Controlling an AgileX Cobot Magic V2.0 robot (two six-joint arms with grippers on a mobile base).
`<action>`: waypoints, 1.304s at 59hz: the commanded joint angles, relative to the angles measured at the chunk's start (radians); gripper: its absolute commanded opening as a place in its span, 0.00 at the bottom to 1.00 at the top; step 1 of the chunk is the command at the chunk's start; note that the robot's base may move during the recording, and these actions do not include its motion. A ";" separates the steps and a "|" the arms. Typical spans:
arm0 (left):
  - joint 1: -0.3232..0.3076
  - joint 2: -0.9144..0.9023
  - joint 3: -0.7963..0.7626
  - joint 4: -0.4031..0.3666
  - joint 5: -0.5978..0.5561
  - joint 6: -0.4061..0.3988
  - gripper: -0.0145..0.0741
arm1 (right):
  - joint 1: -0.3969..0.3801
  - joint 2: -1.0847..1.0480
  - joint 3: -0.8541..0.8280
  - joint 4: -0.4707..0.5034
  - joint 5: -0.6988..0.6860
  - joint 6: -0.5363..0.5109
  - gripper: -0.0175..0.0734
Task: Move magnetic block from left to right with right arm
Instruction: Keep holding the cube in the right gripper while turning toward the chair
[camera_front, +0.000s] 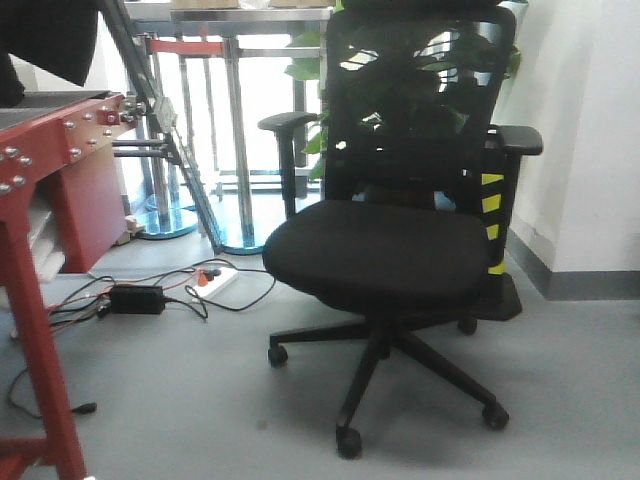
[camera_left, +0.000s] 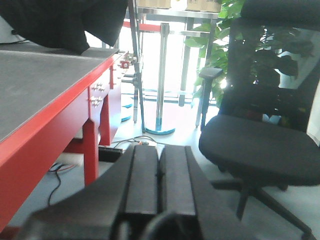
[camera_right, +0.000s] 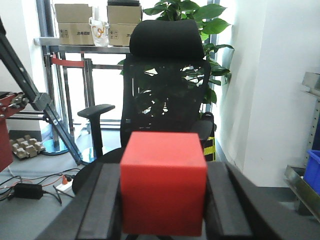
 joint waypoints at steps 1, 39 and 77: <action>-0.003 -0.006 0.009 0.000 -0.088 -0.004 0.03 | -0.007 0.011 -0.030 -0.009 -0.084 -0.012 0.43; -0.003 -0.006 0.009 0.000 -0.088 -0.004 0.03 | -0.007 0.011 -0.030 -0.009 -0.084 -0.012 0.43; -0.003 -0.006 0.009 0.000 -0.088 -0.004 0.03 | -0.007 0.011 -0.030 -0.009 -0.084 -0.012 0.43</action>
